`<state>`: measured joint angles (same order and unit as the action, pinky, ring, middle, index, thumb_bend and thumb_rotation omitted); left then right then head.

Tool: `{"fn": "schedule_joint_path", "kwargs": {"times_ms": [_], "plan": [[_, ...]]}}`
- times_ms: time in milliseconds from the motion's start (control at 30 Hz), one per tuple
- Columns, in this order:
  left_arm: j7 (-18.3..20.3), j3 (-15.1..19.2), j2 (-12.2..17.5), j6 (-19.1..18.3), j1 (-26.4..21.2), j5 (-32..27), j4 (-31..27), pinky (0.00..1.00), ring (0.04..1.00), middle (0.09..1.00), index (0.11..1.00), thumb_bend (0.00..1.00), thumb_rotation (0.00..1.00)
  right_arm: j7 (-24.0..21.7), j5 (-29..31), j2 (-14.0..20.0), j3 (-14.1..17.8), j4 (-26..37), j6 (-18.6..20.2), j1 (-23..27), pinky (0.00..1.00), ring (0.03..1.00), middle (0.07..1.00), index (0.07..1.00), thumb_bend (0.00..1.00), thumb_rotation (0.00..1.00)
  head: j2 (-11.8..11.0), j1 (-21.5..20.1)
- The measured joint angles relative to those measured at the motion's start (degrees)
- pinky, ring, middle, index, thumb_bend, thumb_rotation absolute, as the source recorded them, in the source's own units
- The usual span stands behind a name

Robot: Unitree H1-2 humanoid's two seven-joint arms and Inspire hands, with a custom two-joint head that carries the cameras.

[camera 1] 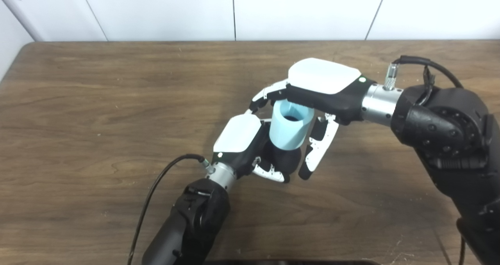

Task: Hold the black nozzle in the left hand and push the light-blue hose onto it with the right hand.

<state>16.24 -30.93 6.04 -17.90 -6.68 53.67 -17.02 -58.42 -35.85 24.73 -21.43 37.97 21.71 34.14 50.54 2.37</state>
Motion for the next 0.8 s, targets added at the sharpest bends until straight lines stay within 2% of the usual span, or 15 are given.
{"fn": "schedule_joint_path", "kwargs": {"times_ms": [100, 200, 300, 333, 400, 500, 633, 700, 800], "plan": [[0.00, 0.01, 0.00, 0.01, -0.01, -0.02, 0.01, 1.00, 0.684, 0.495, 0.481, 0.52, 0.00, 0.00, -0.11, 0.02, -0.05, 0.00, -0.02, 0.32, 0.70, 0.754, 0.782, 0.798, 0.98, 0.31, -0.09, 0.00], [0.00, 0.00, -0.01, 0.09, -0.04, -0.07, 0.07, 1.00, 0.712, 0.491, 0.483, 0.52, 0.00, 0.15, -0.63, 0.48, 0.15, 0.20, -1.39, 0.75, 0.75, 0.809, 0.808, 0.798, 0.93, 0.49, 0.00, 0.00], [-0.02, 0.00, -0.02, 0.12, -0.04, -0.22, 0.13, 1.00, 0.749, 0.520, 0.462, 0.52, 0.00, 2.43, -2.09, 1.59, 1.25, 1.97, -5.31, 0.79, 0.82, 0.874, 0.853, 0.814, 0.90, 0.64, 0.00, 0.00], [-0.02, -0.01, -0.01, 0.12, -0.03, -0.22, 0.14, 1.00, 0.754, 0.526, 0.458, 0.52, 0.00, 3.94, -2.60, 1.78, 1.82, 2.37, -6.98, 0.79, 0.84, 0.887, 0.865, 0.821, 0.89, 0.66, -0.09, 0.00], [0.02, -0.12, -0.02, 0.02, -0.03, -0.14, 0.14, 1.00, 0.686, 0.520, 0.465, 0.52, 0.00, 7.00, -3.29, 1.70, 3.10, 2.56, -10.08, 0.77, 0.88, 0.906, 0.882, 0.833, 0.87, 0.68, -0.09, 0.00], [0.02, -0.28, -0.01, 0.00, -0.08, -0.07, 0.11, 1.00, 0.669, 0.510, 0.472, 0.52, 0.00, 10.34, -3.61, 1.20, 4.70, 2.46, -13.32, 0.66, 0.92, 0.924, 0.905, 0.853, 0.81, 0.71, -0.35, -0.09], [0.11, -0.34, 0.03, 0.00, -0.33, 0.01, 0.13, 1.00, 0.669, 0.502, 0.477, 0.52, 0.00, 14.42, -3.60, 0.73, 7.04, 1.51, -16.86, -0.07, 0.88, 0.928, 0.916, 0.873, 0.76, 0.72, -0.35, -0.09], [0.11, -0.34, 0.07, 0.00, -0.33, 0.01, 0.13, 1.00, 0.669, 0.500, 0.478, 0.52, 0.00, 15.95, -4.18, 0.39, 8.12, 0.97, -17.43, -0.68, 0.90, 0.956, 0.933, 0.888, 0.73, 0.75, -0.53, -0.09], [0.10, -0.36, 0.10, 0.03, -0.34, 0.01, 0.13, 1.00, 0.669, 0.500, 0.479, 0.52, 0.00, 13.65, -5.36, 0.37, 8.73, 2.11, -15.38, -0.90, 0.95, 0.989, 0.954, 0.907, 0.70, 0.83, -0.53, -0.09]]}}
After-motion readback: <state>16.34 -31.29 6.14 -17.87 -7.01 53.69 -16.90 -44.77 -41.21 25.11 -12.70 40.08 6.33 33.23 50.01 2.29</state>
